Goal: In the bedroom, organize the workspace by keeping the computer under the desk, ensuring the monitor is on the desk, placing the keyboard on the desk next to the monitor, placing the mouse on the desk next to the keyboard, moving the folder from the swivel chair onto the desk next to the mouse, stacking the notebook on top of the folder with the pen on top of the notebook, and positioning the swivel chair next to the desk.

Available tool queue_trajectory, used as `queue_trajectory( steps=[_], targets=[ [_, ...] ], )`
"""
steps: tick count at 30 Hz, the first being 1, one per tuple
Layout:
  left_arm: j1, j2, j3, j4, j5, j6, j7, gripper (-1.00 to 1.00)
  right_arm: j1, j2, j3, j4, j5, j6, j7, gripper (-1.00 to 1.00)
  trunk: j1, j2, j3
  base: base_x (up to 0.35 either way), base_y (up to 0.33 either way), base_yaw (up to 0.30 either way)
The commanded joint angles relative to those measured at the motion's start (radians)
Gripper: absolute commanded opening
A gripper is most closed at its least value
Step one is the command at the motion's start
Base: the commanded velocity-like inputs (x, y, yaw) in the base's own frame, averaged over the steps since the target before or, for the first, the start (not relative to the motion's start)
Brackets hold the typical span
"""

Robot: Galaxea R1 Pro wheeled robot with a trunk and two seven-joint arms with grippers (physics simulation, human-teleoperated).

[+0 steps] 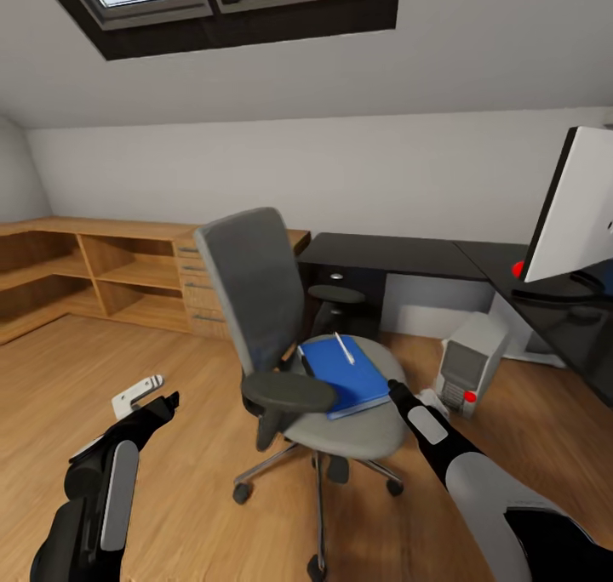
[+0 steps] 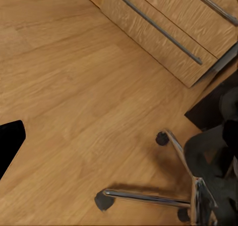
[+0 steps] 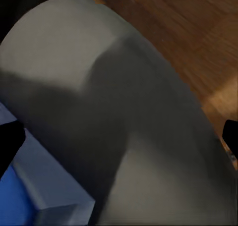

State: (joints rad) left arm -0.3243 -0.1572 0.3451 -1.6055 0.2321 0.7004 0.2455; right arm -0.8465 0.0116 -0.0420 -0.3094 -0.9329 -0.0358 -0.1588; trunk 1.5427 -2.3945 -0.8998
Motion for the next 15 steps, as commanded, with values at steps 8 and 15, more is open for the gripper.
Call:
queue_trajectory(
  steps=[8,15],
  targets=[
    [-0.001,-0.003,-0.014,0.02,0.01,0.004,0.005,1.0,0.0,0.001,-0.004,-0.001,-0.006,-0.003,-0.001,1.0,0.0,0.0,-0.001,0.0,0.0,0.278],
    [-0.001,-0.004,-0.045,0.082,0.009,0.002,0.005,1.0,0.0,0.001,-0.004,0.001,-0.006,-0.003,0.018,1.0,0.0,0.0,-0.001,0.0,0.0,0.278]
  ],
)
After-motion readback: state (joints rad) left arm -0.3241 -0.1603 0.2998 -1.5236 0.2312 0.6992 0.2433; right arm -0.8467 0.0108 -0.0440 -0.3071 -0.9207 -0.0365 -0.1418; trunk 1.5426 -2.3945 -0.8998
